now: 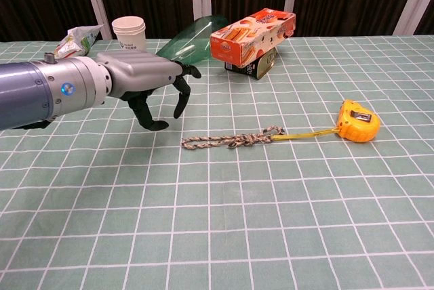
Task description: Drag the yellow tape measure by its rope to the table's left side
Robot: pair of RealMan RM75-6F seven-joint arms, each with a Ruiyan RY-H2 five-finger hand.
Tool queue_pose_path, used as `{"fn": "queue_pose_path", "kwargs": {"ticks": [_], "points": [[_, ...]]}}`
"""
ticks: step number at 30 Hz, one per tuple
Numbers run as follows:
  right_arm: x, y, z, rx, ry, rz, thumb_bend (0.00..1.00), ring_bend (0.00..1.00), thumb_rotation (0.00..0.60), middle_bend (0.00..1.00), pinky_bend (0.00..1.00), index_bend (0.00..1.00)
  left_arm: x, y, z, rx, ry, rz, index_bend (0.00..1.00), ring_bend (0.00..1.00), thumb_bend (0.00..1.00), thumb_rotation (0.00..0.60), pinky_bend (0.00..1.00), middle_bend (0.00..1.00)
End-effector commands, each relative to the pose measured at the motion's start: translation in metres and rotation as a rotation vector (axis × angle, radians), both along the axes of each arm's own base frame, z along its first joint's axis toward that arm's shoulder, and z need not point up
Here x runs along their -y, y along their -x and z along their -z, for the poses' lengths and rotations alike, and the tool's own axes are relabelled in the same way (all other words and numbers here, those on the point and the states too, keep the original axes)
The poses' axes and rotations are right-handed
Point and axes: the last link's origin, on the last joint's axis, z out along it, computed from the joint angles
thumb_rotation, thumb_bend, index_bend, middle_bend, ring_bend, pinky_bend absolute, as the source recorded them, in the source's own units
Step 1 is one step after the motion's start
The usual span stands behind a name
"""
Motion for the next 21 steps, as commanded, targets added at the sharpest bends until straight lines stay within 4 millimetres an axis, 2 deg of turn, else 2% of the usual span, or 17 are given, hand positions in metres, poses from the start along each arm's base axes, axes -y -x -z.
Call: {"fn": "queue_pose_path", "kwargs": {"ticks": [1, 21], "points": [[0.0, 0.0, 0.0, 0.002, 0.0, 0.003, 0.18, 0.0, 0.6, 0.0, 0.0, 0.0, 0.001, 0.001, 0.004, -0.013, 0.009, 0.004, 0.49, 0.0, 0.44, 0.6, 0.0, 0.0], [0.001, 0.001, -0.001, 0.014, -0.004, 0.016, 0.18, 0.0, 0.6, 0.0, 0.0, 0.0, 0.004, -0.006, 0.033, -0.027, 0.049, 0.014, 0.5, 0.0, 0.47, 0.6, 0.0, 0.0]]}}
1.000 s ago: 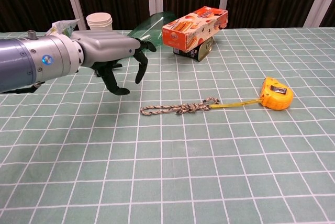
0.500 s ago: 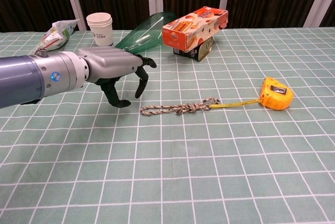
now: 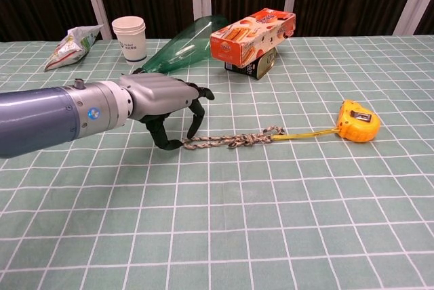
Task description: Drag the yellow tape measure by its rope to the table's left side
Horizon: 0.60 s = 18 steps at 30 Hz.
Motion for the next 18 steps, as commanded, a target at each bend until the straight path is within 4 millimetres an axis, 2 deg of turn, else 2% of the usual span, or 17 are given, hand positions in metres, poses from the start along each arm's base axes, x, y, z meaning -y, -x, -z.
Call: {"fn": "queue_pose_path", "kwargs": {"ticks": [1, 18], "points": [[-0.0002, 0.0001, -0.0002, 0.0, 0.001, 0.001, 0.18, 0.0, 0.6, 0.0, 0.0, 0.0, 0.0, -0.0001, 0.0013, -0.004, 0.001, 0.002, 0.5, 0.0, 0.48, 0.6, 0.0, 0.0], [-0.0001, 0.0002, -0.0003, 0.0, 0.0, 0.004, 0.18, 0.0, 0.6, 0.0, 0.0, 0.0, -0.0005, 0.004, 0.0027, -0.01, -0.001, -0.005, 0.51, 0.0, 0.48, 0.6, 0.0, 0.0]]}}
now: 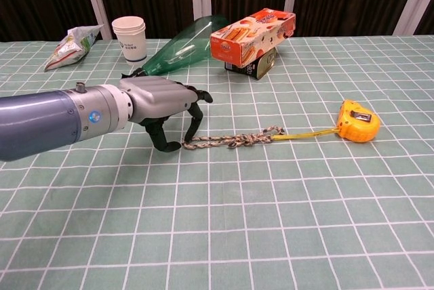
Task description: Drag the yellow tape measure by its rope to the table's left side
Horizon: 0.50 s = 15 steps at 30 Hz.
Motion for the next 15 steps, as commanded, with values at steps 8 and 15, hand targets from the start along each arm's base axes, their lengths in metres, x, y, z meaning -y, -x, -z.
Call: {"fn": "queue_pose_path", "kwargs": {"ticks": [8, 15], "points": [[-0.0002, 0.0001, -0.0001, 0.001, 0.0, 0.002, 0.18, 0.0, 0.6, 0.0, 0.0, 0.0, 0.0, 0.0015, 0.0027, 0.0, -0.001, 0.0, 0.51, 0.0, 0.48, 0.6, 0.0, 0.0], [-0.0003, 0.0004, -0.0001, 0.001, -0.001, 0.002, 0.18, 0.0, 0.6, 0.0, 0.0, 0.0, -0.0007, 0.002, 0.0038, 0.0, -0.003, 0.0, 0.53, 0.0, 0.48, 0.6, 0.0, 0.0]]}}
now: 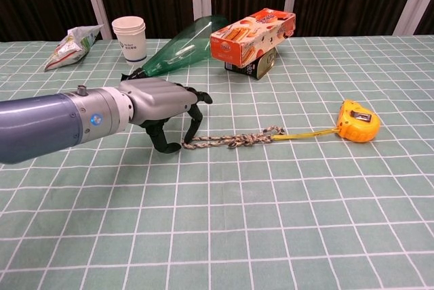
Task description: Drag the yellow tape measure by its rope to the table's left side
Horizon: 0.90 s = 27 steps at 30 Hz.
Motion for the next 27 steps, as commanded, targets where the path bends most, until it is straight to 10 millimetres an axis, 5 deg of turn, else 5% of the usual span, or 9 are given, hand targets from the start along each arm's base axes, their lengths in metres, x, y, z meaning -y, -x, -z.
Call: {"fn": "queue_pose_path", "kwargs": {"ticks": [1, 27], "points": [[0.0, 0.0, 0.0, 0.0, 0.0, 0.0, 0.18, 0.0, 0.6, 0.0, 0.0, 0.0, 0.0, 0.0, 0.001, 0.0, 0.001, 0.0, 0.53, 0.0, 0.48, 0.6, 0.0, 0.0], [-0.001, 0.0, 0.0, 0.002, -0.002, 0.001, 0.18, 0.0, 0.6, 0.0, 0.0, 0.0, 0.001, 0.0, -0.008, 0.036, -0.026, 0.022, 0.59, 0.0, 0.54, 0.6, 0.0, 0.01]]}}
